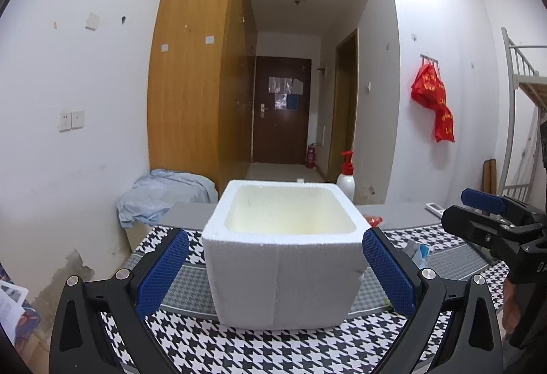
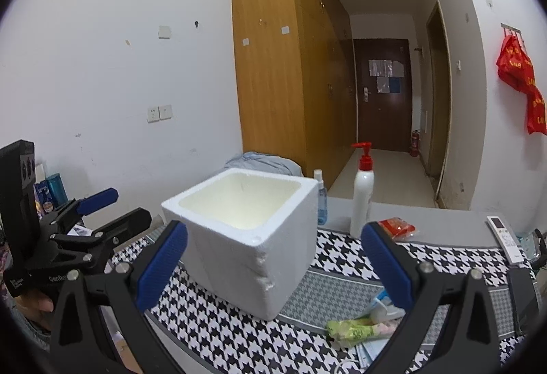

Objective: Organize soft objects

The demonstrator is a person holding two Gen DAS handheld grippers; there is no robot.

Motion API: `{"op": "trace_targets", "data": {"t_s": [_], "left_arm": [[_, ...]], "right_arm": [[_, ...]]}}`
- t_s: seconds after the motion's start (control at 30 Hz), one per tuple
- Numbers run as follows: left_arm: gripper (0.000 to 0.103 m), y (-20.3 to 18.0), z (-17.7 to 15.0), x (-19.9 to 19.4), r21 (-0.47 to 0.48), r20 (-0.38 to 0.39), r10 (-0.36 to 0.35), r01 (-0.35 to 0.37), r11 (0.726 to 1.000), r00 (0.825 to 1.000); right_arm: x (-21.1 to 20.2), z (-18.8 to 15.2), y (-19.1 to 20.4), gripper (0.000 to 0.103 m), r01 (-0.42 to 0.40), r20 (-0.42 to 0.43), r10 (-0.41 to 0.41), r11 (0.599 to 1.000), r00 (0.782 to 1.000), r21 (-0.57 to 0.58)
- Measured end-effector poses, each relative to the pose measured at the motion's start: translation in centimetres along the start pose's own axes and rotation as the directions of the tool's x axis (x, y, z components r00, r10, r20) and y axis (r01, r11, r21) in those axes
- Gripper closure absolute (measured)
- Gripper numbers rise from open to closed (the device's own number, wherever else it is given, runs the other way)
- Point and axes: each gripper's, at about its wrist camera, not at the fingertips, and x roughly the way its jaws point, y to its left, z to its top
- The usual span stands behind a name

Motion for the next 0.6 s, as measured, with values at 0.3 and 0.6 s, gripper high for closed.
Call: {"op": "trace_targets", "data": {"t_s": [0.3, 0.6], "left_arm": [[0.001, -0.3, -1.5, 0.4, 0.0, -0.003, 0.012, -0.012, 1.0, 1.0], [0.001, -1.2, -2.6, 0.6, 0.011, -0.015, -0.046, 0.047, 0.999, 0.999]], "right_arm": [[-0.6, -1.7, -0.2, 0.0, 0.015, -0.002, -0.015, 0.999, 1.0, -0.039], [-0.8, -3.2, -0.5, 0.0, 0.012, -0.014, -0.013, 0.999, 1.0, -0.045]]}}
